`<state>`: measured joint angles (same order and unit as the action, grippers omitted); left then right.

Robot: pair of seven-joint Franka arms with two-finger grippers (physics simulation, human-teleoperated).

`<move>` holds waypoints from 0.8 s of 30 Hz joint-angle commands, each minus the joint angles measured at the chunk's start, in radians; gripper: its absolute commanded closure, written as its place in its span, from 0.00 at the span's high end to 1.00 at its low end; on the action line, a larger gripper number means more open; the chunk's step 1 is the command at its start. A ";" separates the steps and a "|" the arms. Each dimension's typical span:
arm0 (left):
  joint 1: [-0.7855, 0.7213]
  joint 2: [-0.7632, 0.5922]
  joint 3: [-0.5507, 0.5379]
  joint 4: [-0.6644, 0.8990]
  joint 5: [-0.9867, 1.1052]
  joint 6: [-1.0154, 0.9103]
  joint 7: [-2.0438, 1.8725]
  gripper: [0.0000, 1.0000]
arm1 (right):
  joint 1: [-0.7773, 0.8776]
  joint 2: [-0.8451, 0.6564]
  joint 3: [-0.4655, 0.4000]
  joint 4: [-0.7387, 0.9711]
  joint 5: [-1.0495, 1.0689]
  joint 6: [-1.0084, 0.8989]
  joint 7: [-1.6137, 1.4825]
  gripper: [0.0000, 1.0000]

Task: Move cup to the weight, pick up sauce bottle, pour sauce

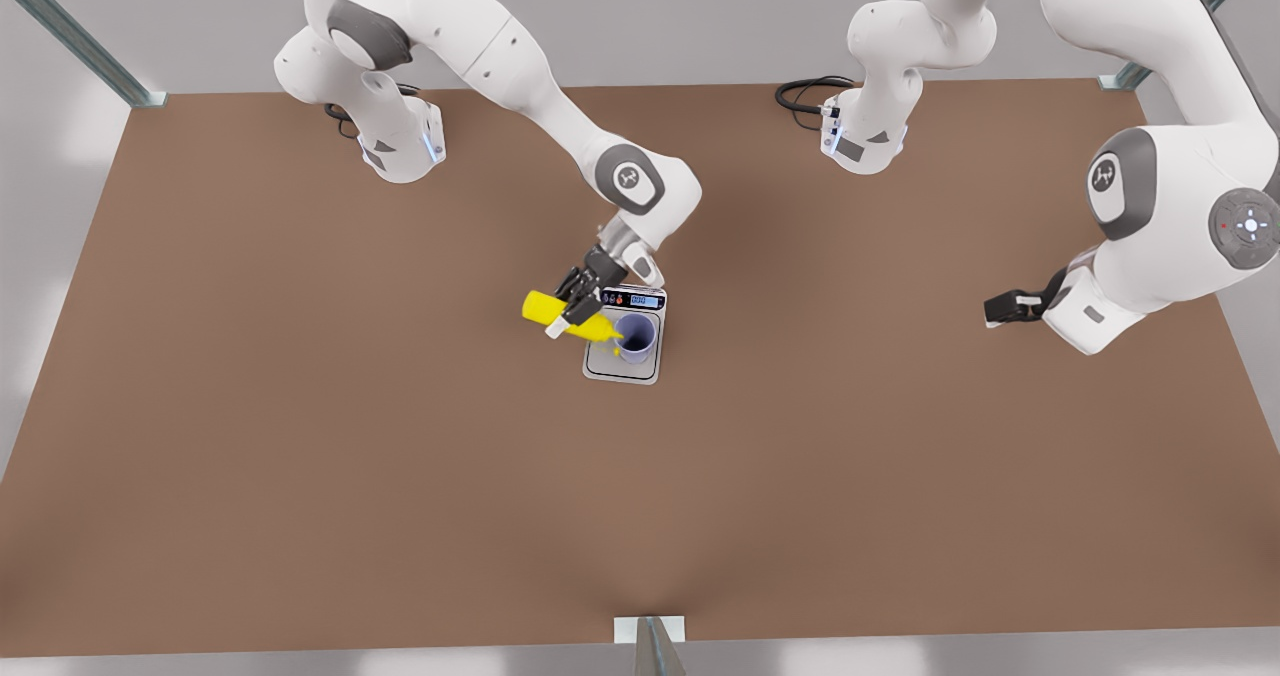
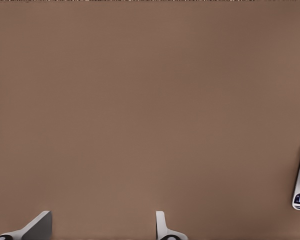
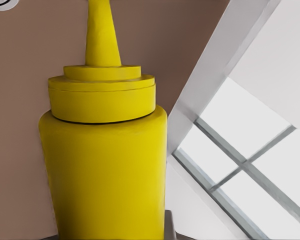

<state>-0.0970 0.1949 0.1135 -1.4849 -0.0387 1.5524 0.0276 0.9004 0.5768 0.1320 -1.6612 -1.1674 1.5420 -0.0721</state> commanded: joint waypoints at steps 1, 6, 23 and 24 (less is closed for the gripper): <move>0.000 0.000 0.000 0.000 0.003 0.000 0.000 1.00 | 0.000 0.000 0.000 0.000 -0.001 0.000 0.000 0.56; -0.001 0.001 0.000 0.002 0.003 0.002 -0.002 1.00 | 0.003 0.014 0.000 0.000 -0.009 0.000 -0.002 0.56; -0.007 0.001 -0.001 0.003 0.005 0.000 -0.006 1.00 | -0.067 -0.002 -0.003 0.057 0.049 0.012 -0.025 0.57; -0.010 0.000 -0.001 0.003 0.005 0.000 -0.006 1.00 | -0.087 -0.002 -0.003 0.070 0.078 0.018 -0.028 0.57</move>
<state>-0.1073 0.1949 0.1119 -1.4818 -0.0341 1.5524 0.0215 0.8059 0.5753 0.1289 -1.5830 -1.0692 1.5715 -0.1025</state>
